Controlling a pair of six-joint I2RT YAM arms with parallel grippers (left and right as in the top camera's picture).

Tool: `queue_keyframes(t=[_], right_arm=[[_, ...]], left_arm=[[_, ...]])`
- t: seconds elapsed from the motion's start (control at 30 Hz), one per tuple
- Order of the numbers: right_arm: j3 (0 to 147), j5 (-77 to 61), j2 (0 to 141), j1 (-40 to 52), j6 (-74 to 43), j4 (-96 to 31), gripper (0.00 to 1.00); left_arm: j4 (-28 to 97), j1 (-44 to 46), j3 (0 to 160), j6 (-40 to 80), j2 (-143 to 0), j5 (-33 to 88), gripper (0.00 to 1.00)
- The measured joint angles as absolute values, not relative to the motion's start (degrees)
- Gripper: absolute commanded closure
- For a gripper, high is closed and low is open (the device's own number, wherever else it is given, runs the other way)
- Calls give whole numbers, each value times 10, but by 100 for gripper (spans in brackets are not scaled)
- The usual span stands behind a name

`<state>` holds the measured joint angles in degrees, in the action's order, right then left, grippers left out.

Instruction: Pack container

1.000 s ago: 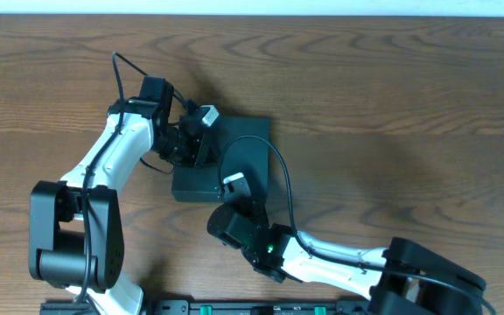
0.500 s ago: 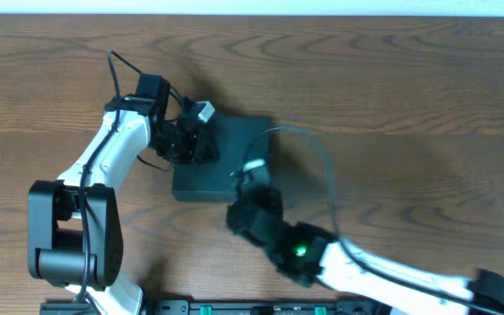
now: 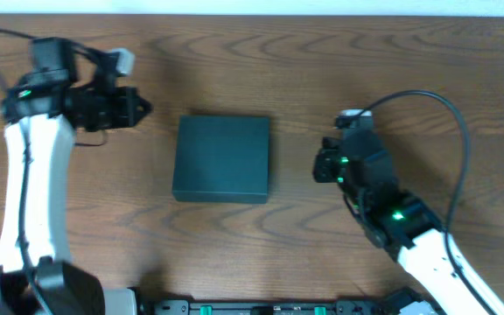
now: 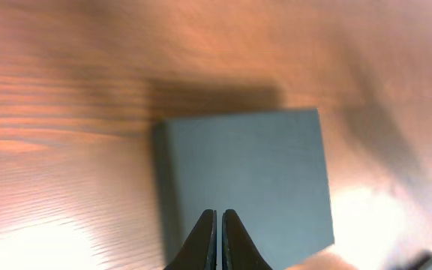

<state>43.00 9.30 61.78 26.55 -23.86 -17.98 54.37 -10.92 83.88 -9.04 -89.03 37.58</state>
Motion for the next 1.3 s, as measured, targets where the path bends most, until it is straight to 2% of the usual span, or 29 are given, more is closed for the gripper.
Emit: queue_keyframes(t=[0.33, 0.37, 0.4, 0.43, 0.47, 0.5, 0.53, 0.73, 1.3], right_arm=[[430, -57, 505, 104, -188, -265, 98], [430, -71, 490, 95, -185, -277, 96], [431, -81, 478, 89, -183, -288, 87], [431, -90, 463, 84, -180, -296, 66], [431, -97, 446, 80, -178, -298, 27], [432, -102, 434, 79, -178, -299, 1], [433, -106, 419, 79, -178, -300, 1], [441, -117, 384, 79, -193, -330, 1], [441, -121, 389, 79, -204, -480, 1]], left_arm=[[575, -250, 841, -77, -832, 396, 94], [581, -254, 841, -75, -820, 401, 94], [583, -255, 841, -75, -809, 404, 94], [583, -254, 841, -75, -792, 406, 90], [582, -254, 841, -75, -775, 408, 46], [581, -253, 841, -72, -747, 409, 2], [581, -253, 841, -66, -722, 408, 5], [600, -253, 842, -12, -651, 387, 5], [605, -253, 841, 15, -651, 375, 5]])
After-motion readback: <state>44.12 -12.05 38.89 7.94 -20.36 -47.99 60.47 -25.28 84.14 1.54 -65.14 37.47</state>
